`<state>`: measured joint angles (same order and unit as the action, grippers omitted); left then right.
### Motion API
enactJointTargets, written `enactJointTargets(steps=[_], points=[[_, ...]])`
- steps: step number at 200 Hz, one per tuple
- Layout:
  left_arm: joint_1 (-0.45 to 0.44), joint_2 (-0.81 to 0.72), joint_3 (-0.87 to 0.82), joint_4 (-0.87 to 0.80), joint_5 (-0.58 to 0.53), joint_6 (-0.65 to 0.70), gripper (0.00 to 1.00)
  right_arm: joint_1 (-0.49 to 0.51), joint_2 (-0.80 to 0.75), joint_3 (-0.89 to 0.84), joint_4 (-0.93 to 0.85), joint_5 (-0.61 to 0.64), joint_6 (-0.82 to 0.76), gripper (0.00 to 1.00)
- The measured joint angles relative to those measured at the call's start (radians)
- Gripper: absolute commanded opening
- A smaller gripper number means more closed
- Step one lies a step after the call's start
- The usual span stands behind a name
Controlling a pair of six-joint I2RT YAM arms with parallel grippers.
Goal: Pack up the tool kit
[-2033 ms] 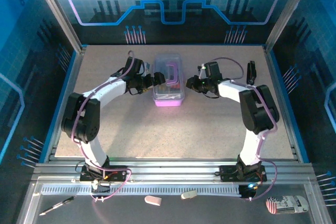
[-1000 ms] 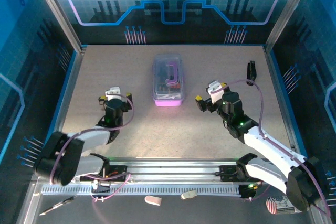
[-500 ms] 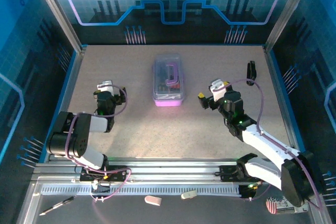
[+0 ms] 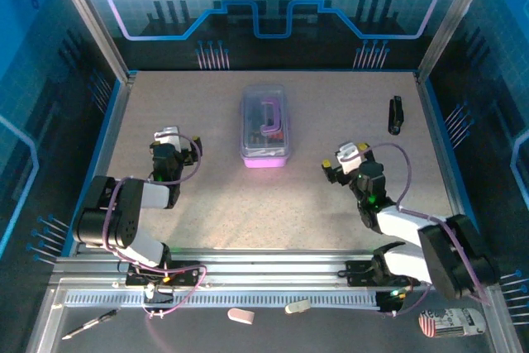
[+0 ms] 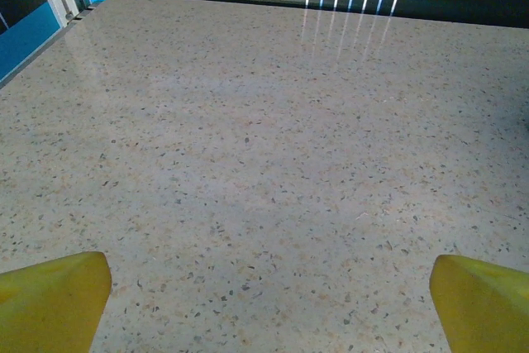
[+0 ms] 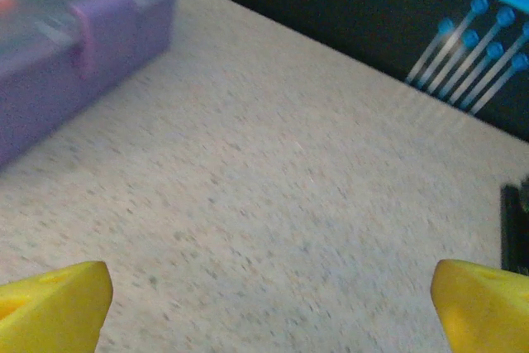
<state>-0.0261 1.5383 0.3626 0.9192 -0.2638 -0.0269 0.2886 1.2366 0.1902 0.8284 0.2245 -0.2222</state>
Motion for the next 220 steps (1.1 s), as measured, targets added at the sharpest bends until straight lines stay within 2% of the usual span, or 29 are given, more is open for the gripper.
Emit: enactJointTargets(steps=[39, 55, 77, 94, 128, 220], points=[[-0.001, 0.000, 0.000, 0.000, 0.000, 0.000, 0.99, -0.049, 0.273, -0.051, 0.339, 0.003, 0.045, 1.00], [-0.001, 0.000, 0.000, 0.000, 0.001, 0.000, 0.99, -0.070, 0.358, -0.037, 0.385, -0.002, 0.059, 1.00], [-0.001, 0.000, 0.000, 0.000, 0.001, 0.000, 0.99, -0.093, 0.360, 0.002, 0.379, 0.032, 0.095, 1.00], [-0.001, 0.000, 0.000, 0.000, 0.001, 0.000, 0.99, -0.104, 0.349, 0.087, 0.303, 0.064, 0.131, 1.00], [-0.001, 0.000, 0.000, 0.000, 0.003, 0.000, 0.99, -0.215, 0.314, 0.181, 0.194, 0.021, 0.211, 1.00], [-0.001, 0.000, 0.000, 0.000, 0.008, 0.000, 0.99, -0.206, 0.314, 0.181, 0.109, -0.006, 0.234, 1.00]])
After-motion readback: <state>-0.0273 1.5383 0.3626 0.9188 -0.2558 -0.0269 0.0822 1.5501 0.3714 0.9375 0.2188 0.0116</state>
